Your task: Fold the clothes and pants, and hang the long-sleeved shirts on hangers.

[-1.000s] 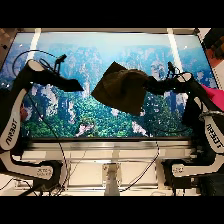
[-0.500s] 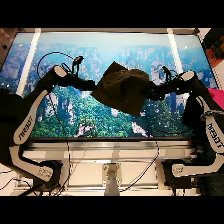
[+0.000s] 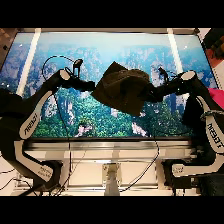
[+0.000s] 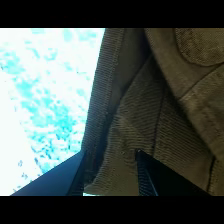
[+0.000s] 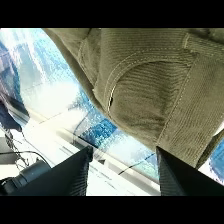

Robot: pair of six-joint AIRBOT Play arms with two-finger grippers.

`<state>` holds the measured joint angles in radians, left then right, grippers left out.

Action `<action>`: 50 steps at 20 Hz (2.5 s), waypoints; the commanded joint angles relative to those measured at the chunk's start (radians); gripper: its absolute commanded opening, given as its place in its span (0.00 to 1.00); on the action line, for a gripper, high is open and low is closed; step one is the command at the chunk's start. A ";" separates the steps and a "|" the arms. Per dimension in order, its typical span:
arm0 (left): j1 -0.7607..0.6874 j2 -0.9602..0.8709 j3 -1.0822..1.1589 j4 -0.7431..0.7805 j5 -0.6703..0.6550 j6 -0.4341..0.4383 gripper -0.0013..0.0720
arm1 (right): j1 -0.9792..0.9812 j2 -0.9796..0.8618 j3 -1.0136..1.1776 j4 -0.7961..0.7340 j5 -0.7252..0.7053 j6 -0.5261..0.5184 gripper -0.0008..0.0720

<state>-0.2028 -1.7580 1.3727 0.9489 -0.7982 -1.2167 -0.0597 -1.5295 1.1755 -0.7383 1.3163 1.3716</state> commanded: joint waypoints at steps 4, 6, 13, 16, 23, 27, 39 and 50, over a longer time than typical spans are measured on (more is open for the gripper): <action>-0.002 -0.029 0.000 0.015 -0.012 -0.011 0.49 | -0.001 0.000 0.000 0.006 0.012 -0.004 0.62; -0.002 -0.031 0.000 0.015 -0.032 -0.011 0.49 | -0.001 0.000 0.000 0.006 0.012 -0.004 0.62; -0.002 -0.031 0.000 -0.040 -0.079 -0.006 0.11 | -0.001 0.000 0.000 0.006 0.008 -0.004 0.62; -0.002 -0.026 0.001 -0.090 -0.142 0.035 0.03 | -0.001 0.000 0.000 0.004 0.004 -0.005 0.62; -0.006 0.121 -0.002 0.088 -0.335 0.027 0.03 | -0.002 0.000 -0.011 -0.142 0.065 -0.141 0.52; -0.040 0.197 -0.030 0.215 -0.351 -0.041 0.03 | -0.002 0.000 -0.078 -0.237 0.069 -0.237 0.53; -0.158 0.219 -0.056 0.203 -0.359 -0.056 0.03 | 0.006 -0.082 -0.104 -0.125 0.002 -0.358 0.53; -0.157 0.190 -0.056 0.202 -0.349 -0.101 0.03 | 0.006 -0.113 -0.131 0.212 0.246 -0.473 0.05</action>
<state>-0.3599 -1.5532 1.3170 1.1515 -1.1564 -1.2808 -0.0544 -1.6386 1.0576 -0.7033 1.4380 0.9646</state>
